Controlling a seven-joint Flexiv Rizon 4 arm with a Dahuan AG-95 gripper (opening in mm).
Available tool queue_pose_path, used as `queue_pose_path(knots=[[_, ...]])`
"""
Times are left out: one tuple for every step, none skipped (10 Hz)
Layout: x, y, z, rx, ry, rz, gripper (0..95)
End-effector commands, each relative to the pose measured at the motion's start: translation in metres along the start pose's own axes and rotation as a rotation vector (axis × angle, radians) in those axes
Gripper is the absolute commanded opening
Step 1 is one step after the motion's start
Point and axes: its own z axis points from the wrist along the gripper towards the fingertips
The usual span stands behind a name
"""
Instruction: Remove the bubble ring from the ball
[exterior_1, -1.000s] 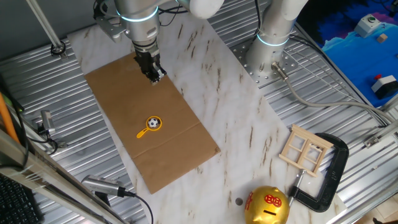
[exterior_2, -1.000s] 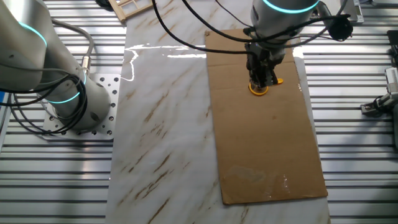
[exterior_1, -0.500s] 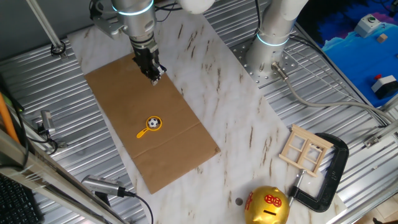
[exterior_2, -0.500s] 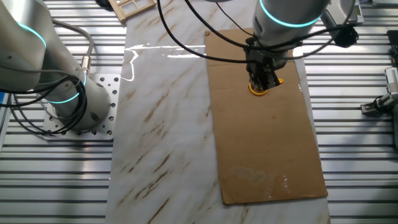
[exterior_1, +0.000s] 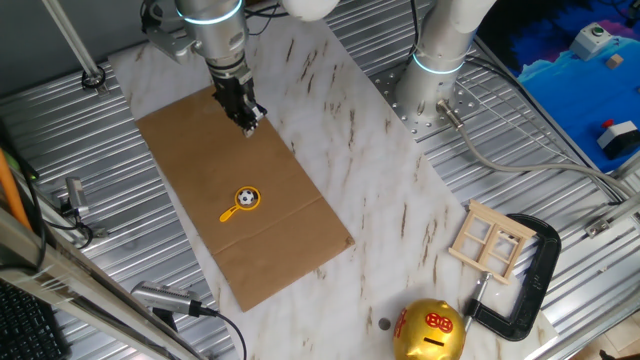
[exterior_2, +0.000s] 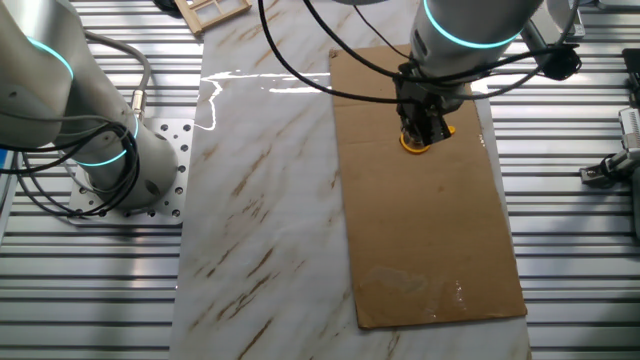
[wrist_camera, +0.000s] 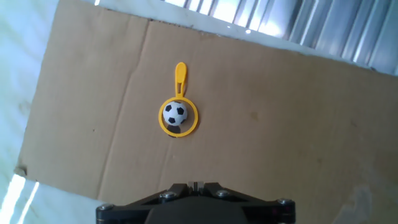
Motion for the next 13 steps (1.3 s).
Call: queue_pose_path(knots=[[0.0,0.0,0.001,0.005,0.004,0.003,0.0],[0.0,0.0,0.001,0.005,0.005,0.004,0.0],[0.0,0.0,0.001,0.006,0.005,0.005,0.0],[0.0,0.0,0.001,0.007,0.008,0.002,0.0],[0.0,0.0,0.001,0.006,0.011,0.001,0.0],[0.0,0.0,0.001,0.006,0.01,0.002,0.0],[0.0,0.0,0.001,0.007,0.009,0.006,0.0],[-0.001,0.001,0.002,0.007,0.007,0.01,0.0],[-0.01,0.006,0.009,0.009,0.004,0.034,0.0],[-0.018,0.011,0.017,0.009,0.004,0.056,0.0],[-0.03,0.017,0.026,0.01,0.004,0.075,0.0],[-0.045,0.025,0.037,0.012,0.002,0.093,0.0],[-0.055,0.028,0.042,0.014,0.006,0.096,0.0]])
